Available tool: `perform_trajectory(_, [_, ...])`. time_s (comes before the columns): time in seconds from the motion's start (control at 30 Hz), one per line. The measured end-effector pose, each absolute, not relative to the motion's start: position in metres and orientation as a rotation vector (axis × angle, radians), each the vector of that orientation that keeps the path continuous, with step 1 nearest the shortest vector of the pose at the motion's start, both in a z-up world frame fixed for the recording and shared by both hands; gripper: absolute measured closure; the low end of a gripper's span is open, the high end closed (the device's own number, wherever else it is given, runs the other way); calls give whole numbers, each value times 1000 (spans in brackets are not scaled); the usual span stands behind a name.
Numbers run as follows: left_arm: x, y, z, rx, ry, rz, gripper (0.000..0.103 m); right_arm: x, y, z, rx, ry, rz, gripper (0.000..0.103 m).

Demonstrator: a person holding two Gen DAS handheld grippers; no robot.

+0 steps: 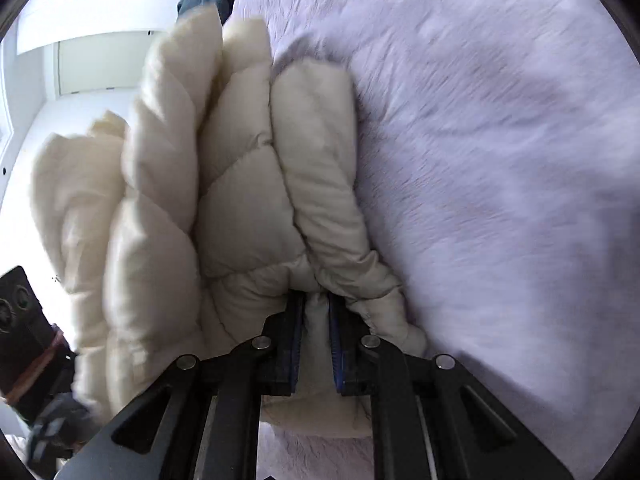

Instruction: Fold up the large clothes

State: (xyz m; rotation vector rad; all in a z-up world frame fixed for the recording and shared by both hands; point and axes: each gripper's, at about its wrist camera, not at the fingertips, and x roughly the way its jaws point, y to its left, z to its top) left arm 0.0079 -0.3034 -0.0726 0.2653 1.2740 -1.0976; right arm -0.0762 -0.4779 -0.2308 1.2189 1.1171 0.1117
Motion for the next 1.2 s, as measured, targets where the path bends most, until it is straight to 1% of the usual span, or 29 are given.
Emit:
perform_trajectory(0.2, [-5,-312,-77,388,1197,-1068,28,-104,-530,-180,1174,1005,13,88])
perform_trajectory(0.27, [-10,-314,-78,423,1177,-1066,28,-104,-542,-159,1150,963,26,84])
perform_trajectory(0.3, [-12,-315,-78,435,1169,-1066,28,-101,-544,-149,1135,947,46,72])
perform_trajectory(0.33, [-13,-316,-78,445,1163,-1064,28,-105,-549,-139,1121,936,72,51])
perform_trajectory(0.37, [-14,-316,-78,451,1159,-1063,28,-100,-548,-131,1107,923,100,42])
perform_trajectory(0.4, [-14,-316,-78,455,1156,-1061,28,-94,-545,-123,1094,909,132,39])
perform_trajectory(0.47, [-15,-317,-78,464,1149,-1057,28,-80,-536,-118,1078,911,192,39])
perform_trajectory(0.5, [-16,-317,-78,468,1145,-1055,28,-72,-532,-118,1072,925,217,40])
perform_trajectory(0.57, [-17,-317,-78,479,1135,-1045,28,-53,-517,-118,1044,987,243,58])
perform_trajectory(0.6, [-17,-317,-77,484,1133,-1038,28,-47,-512,-124,1021,1025,246,84])
perform_trajectory(0.63, [-17,-316,-77,483,1136,-1035,28,-43,-506,-124,989,1059,224,89])
perform_trajectory(0.7, [-15,-308,-72,460,1144,-1043,28,-45,-502,-127,945,1093,175,93])
perform_trajectory(0.77, [-9,-296,-62,411,1160,-1047,28,-52,-507,-139,947,1110,143,93])
perform_trajectory(0.87, [10,-267,-43,261,1201,-1051,28,-61,-515,-158,969,1121,130,94])
perform_trajectory(0.97, [45,-229,-37,87,1260,-981,28,-64,-515,-172,966,1140,116,94])
perform_trajectory(1.1, [98,-171,-59,-186,1373,-827,27,-70,-520,-183,996,1132,118,94])
perform_trajectory(1.2, [123,-144,-98,-410,1502,-819,27,-74,-520,-185,996,1134,120,94])
